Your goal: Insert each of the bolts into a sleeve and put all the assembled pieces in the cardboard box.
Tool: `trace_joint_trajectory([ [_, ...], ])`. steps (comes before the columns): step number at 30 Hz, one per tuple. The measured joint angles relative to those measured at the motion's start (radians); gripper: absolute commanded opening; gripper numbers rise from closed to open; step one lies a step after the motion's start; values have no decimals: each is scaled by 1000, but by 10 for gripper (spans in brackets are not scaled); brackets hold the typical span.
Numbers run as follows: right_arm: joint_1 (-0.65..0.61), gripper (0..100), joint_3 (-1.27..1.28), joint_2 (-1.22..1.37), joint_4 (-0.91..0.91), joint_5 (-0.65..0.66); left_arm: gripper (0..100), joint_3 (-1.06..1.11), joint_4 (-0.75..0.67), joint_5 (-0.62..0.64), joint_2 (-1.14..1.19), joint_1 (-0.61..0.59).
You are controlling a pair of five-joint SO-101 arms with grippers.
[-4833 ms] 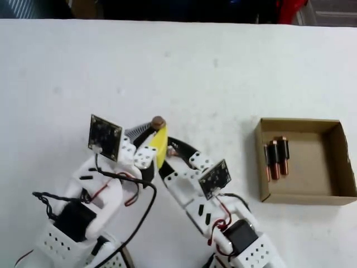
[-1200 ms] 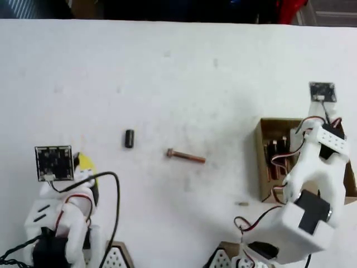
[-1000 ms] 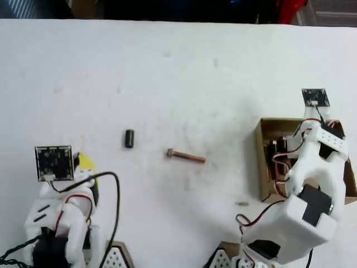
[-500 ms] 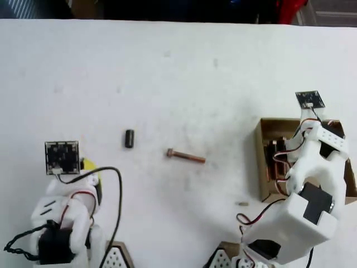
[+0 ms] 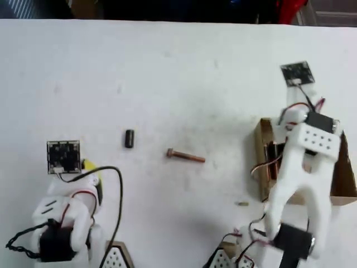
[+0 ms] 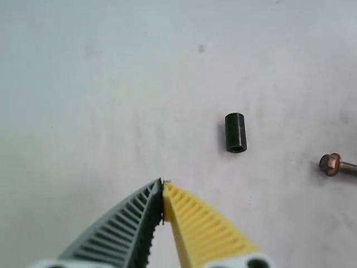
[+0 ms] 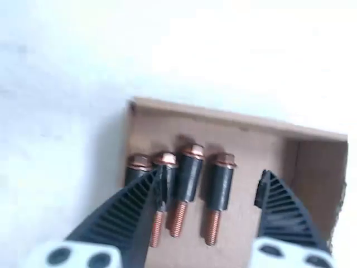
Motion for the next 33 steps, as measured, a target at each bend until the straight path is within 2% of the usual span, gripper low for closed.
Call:
trace_joint_trajectory([
  [5, -160, 236, 0, -147, 95, -100, 21, 46, 0, 0, 0, 0],
  [12, -451, 238, 0, -272, 189, -249, 21, 52, 0, 0, 0, -2],
  [19, -724, 239, 0, -290, 213, -474, 21, 52, 17, 0, 0, -2],
  [24, -908, 238, 0, -270, 213, -585, 21, 52, 20, 0, 0, -91],
  [33, -979, 238, -180, 55, 190, -677, 21, 52, 20, 2, 0, -190],
])
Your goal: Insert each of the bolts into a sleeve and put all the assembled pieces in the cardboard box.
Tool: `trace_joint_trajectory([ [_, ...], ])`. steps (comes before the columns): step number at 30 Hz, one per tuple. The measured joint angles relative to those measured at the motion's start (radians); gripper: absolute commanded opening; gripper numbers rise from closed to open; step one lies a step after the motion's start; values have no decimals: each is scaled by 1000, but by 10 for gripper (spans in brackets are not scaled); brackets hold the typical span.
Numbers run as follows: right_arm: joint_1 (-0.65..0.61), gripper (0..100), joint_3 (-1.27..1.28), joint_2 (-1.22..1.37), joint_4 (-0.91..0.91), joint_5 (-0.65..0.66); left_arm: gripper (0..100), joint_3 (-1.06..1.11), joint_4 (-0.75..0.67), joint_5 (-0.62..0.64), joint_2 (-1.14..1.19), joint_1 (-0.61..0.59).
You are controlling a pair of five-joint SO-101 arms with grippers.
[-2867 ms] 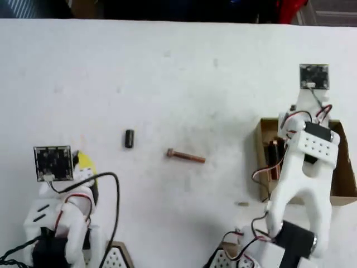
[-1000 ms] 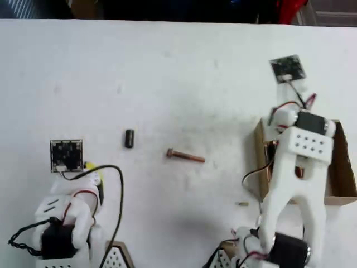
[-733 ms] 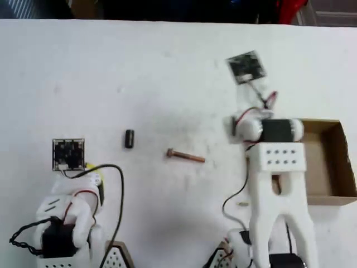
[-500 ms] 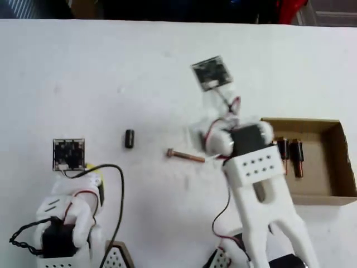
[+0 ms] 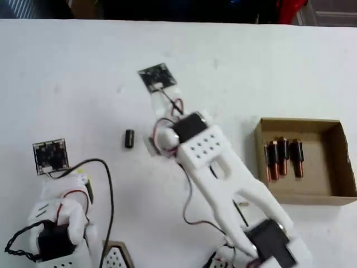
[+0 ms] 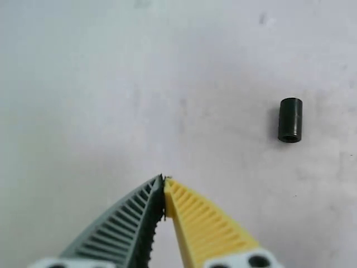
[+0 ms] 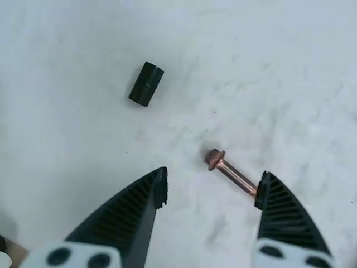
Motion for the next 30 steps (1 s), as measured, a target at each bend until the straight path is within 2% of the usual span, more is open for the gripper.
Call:
trace_joint_trajectory([
  [4, -48, 239, -106, 144, -2, -11, 21, 0, 0, 0, 0, -98],
  [9, -101, 239, -252, 325, -2, -107, 21, 0, 0, 0, 0, -178],
  [17, -101, 239, -509, 632, -2, -222, 21, 0, -5, 0, 0, -301],
  [23, -103, 238, -658, 796, -2, -281, 21, 0, -5, 0, 0, -319],
  [30, -103, 238, -732, 896, -2, -282, 21, 0, -5, -2, 0, -319],
])
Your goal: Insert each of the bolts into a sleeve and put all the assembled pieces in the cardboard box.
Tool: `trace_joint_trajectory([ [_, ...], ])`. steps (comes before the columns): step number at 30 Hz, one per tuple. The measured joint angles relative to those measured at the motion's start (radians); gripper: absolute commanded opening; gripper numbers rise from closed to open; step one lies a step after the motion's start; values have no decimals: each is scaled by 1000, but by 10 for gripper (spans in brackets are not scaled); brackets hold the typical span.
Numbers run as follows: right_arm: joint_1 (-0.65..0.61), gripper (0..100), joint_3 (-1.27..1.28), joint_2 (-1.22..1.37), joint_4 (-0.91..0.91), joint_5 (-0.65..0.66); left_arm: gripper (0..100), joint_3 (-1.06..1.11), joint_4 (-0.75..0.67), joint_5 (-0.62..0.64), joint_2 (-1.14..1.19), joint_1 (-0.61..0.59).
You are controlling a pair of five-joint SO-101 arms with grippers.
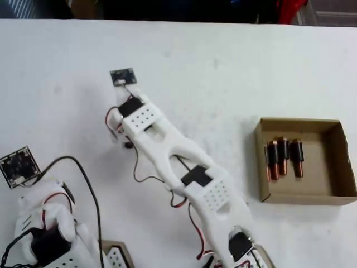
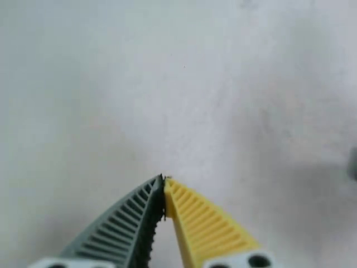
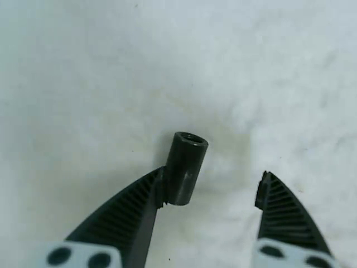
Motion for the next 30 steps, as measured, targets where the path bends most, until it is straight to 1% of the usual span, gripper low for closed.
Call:
trace_joint_trajectory([
  [9, -3, 238, -17, 55, -20, 0, 21, 0, 0, 0, 0, 0],
  [14, -2, 237, -17, 60, -41, 0, 21, 0, 0, 32, 0, 0],
  [30, -2, 237, -17, 60, -20, 0, 21, 0, 0, 38, 0, 0],
])
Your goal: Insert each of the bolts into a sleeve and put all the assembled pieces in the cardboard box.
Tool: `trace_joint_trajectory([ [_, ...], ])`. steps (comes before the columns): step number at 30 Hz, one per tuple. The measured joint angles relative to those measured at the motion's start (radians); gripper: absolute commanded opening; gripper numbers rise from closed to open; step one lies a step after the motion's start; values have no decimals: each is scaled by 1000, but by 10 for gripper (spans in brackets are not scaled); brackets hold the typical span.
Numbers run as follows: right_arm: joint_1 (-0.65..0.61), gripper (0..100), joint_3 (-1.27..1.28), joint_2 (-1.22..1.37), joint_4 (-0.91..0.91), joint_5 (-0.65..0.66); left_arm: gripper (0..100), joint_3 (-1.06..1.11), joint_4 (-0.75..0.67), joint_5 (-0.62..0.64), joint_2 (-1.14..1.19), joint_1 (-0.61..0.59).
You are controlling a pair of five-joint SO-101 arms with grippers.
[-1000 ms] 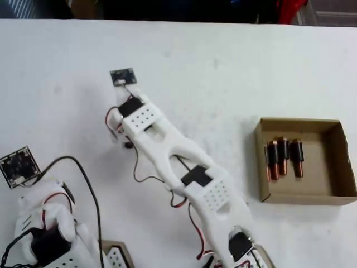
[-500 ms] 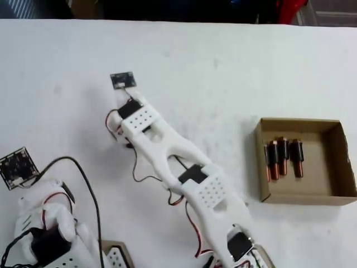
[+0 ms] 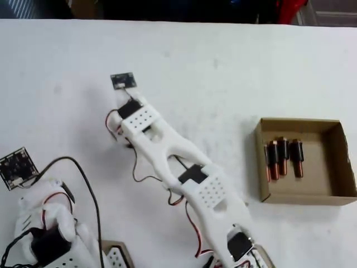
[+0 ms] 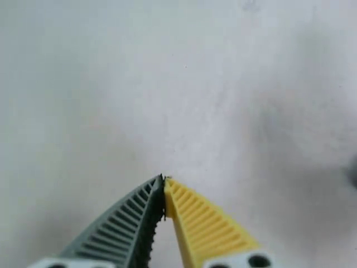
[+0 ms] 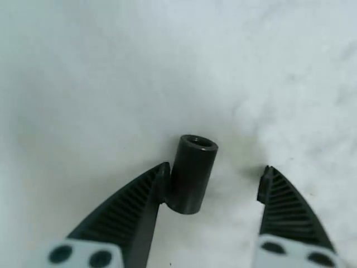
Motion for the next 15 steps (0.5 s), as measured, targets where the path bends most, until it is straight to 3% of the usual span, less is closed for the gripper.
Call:
trace_joint_trajectory([
  [9, 0, 228, 0, 0, 34, 2, 21, 0, 0, 0, 0, 0],
  [15, 2, 45, 0, 0, 35, 2, 21, 0, 0, 0, 0, 0],
])
